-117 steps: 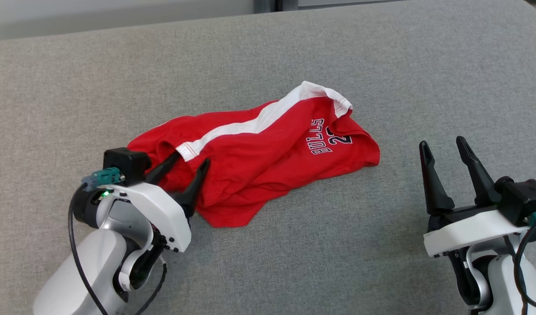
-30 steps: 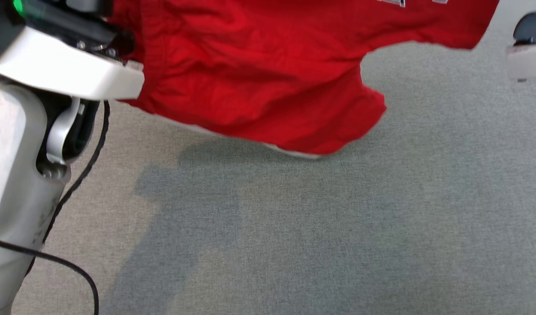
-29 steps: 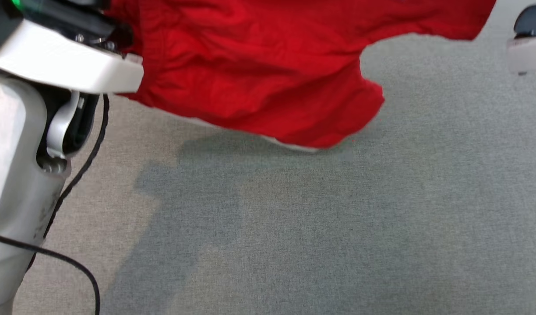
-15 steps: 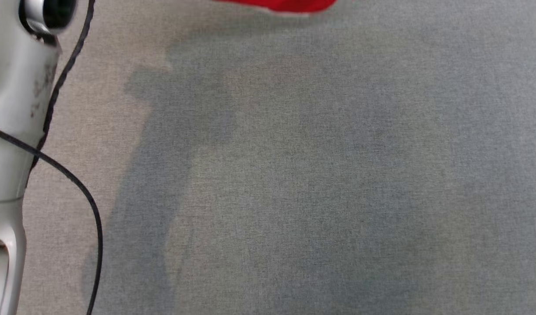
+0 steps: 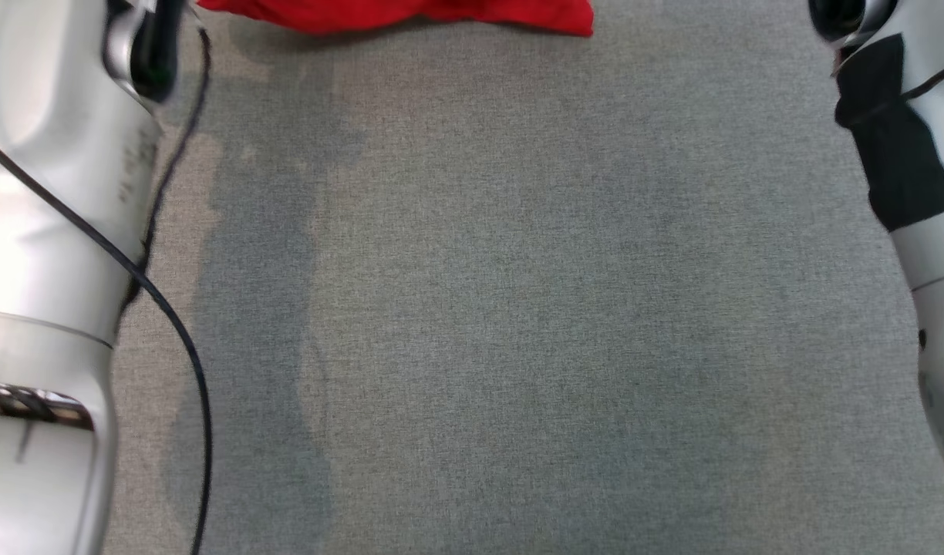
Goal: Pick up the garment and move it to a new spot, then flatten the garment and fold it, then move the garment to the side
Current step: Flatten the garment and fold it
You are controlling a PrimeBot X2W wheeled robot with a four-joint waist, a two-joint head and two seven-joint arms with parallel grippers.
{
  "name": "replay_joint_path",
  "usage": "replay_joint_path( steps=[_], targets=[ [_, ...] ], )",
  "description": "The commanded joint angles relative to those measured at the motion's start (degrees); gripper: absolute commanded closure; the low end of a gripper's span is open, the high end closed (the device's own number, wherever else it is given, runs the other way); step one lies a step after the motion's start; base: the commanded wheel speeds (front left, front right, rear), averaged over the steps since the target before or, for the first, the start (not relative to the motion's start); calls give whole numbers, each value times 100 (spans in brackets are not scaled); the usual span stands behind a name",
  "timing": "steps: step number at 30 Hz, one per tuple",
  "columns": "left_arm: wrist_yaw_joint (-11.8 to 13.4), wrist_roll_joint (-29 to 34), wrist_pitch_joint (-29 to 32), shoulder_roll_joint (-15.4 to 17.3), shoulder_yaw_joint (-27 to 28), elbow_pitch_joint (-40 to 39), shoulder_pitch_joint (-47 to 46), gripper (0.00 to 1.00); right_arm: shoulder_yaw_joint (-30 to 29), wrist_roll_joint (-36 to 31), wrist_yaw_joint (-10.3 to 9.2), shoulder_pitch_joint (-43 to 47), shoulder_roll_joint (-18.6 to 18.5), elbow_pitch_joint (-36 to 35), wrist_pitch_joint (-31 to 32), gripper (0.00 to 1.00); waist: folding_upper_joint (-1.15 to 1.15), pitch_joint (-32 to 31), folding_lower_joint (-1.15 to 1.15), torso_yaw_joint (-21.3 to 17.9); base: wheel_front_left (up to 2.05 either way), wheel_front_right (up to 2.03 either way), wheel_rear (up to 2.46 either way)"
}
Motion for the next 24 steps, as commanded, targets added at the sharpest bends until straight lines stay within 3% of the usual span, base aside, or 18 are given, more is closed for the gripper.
replay_joint_path(
  steps=[1, 7, 12, 19, 24],
  targets=[
    [-39, -46, -22, -39, 0, 44, 124, 100, 54, 90, 2, 132, 24, 7, -52, 100, 0, 26, 0, 14, 0, 0, 0],
    [-97, -160, -29, -275, 126, 306, 904, 100, 607, 529, 2, 1169, -98, -152, -101, 100, 0, 13, 0, 60, 0, 0, 0],
    [-108, -16, -27, -365, 399, -53, 1852, 100, 582, 897, 2, 2453, -332, -892, -91, 100, 0, -88, 0, 46, 0, 0, 0],
    [-117, 385, -29, -434, 688, -1132, 3557, 100, 262, 909, 2, 4505, -523, -2244, -94, 100, 0, -454, 0, -22, 0, 0, 0],
    [-123, 512, -28, -258, 748, -2031, 4851, 100, -10, 683, 2, 5749, -506, -3078, -93, 100, 0, -720, 0, -101, 0, 0, 0]
  ],
)
